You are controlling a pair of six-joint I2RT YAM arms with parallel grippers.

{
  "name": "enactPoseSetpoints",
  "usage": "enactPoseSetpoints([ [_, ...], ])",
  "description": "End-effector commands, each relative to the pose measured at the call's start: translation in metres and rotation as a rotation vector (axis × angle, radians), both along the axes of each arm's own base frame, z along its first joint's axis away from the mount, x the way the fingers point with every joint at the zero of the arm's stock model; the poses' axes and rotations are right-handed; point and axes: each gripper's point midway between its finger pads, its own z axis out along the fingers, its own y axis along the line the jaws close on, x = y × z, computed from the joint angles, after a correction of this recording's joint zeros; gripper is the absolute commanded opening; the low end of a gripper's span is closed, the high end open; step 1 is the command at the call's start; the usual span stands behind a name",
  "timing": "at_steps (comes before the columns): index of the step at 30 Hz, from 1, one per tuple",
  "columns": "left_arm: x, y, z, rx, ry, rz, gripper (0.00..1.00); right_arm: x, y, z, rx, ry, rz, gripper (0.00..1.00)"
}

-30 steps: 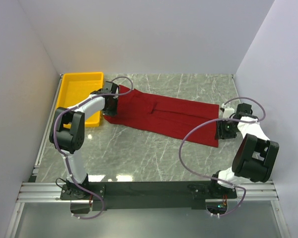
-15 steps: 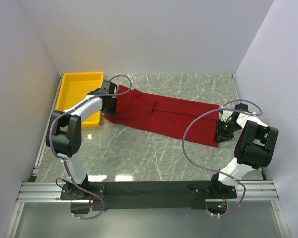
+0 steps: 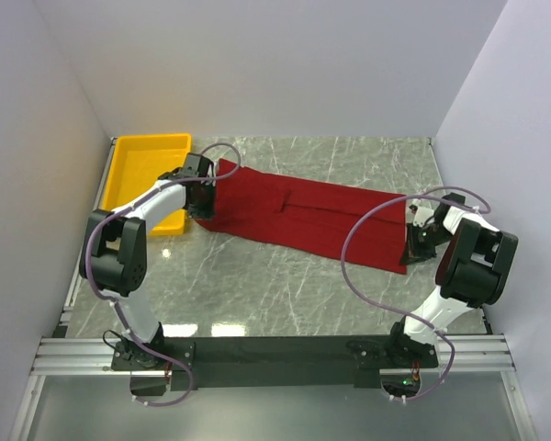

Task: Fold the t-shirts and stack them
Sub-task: Fold the tshirt

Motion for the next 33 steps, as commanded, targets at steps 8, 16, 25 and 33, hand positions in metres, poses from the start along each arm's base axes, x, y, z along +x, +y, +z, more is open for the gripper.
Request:
enactPoseSetpoints([
  [8, -0.042, -0.004, 0.018, -0.107, 0.028, 0.032, 0.01, -0.011, -0.052, 0.004, -0.108, -0.001, -0.027, 0.00],
  [16, -0.061, 0.007, 0.004, -0.070, 0.098, 0.076, 0.01, -0.013, -0.071, 0.002, -0.184, -0.007, -0.023, 0.00],
  [25, -0.054, 0.010, -0.009, -0.052, 0.091, 0.109, 0.01, -0.011, -0.069, 0.002, -0.174, -0.023, -0.007, 0.00],
  [33, -0.067, 0.022, -0.027, 0.009, 0.140, 0.133, 0.13, -0.009, -0.071, 0.006, -0.187, -0.044, 0.006, 0.05],
])
